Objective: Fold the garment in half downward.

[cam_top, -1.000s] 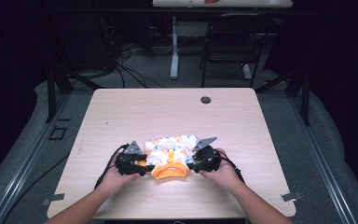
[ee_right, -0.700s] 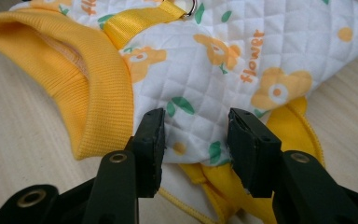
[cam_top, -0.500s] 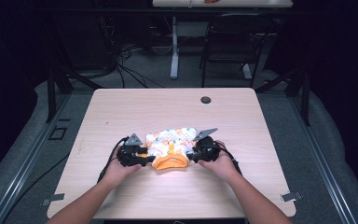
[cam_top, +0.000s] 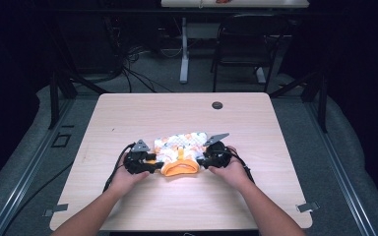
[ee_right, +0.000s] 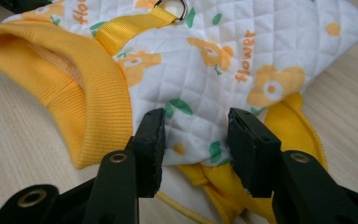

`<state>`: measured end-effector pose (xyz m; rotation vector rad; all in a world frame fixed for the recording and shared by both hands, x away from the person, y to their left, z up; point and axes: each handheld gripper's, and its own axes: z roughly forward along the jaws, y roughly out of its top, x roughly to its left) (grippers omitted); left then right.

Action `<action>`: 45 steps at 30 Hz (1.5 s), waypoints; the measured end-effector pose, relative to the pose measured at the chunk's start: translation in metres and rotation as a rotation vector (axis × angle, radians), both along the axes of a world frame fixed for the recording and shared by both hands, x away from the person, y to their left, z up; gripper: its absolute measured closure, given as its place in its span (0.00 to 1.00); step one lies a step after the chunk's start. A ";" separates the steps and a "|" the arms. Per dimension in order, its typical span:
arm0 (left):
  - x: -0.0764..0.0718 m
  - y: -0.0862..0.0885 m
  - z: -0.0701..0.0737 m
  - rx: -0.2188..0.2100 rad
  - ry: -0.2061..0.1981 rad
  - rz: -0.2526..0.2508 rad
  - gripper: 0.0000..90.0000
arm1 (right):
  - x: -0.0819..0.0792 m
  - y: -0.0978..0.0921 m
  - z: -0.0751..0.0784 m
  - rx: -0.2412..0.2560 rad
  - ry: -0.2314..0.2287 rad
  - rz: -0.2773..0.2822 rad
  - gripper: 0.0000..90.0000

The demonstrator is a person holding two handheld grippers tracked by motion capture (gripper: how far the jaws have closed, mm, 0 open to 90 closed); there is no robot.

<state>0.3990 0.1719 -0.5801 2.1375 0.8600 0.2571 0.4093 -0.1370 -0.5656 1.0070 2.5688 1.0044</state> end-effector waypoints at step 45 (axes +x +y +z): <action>-0.033 0.005 0.041 -0.014 -0.057 0.007 0.55 | -0.045 -0.002 0.048 -0.018 -0.102 0.009 0.49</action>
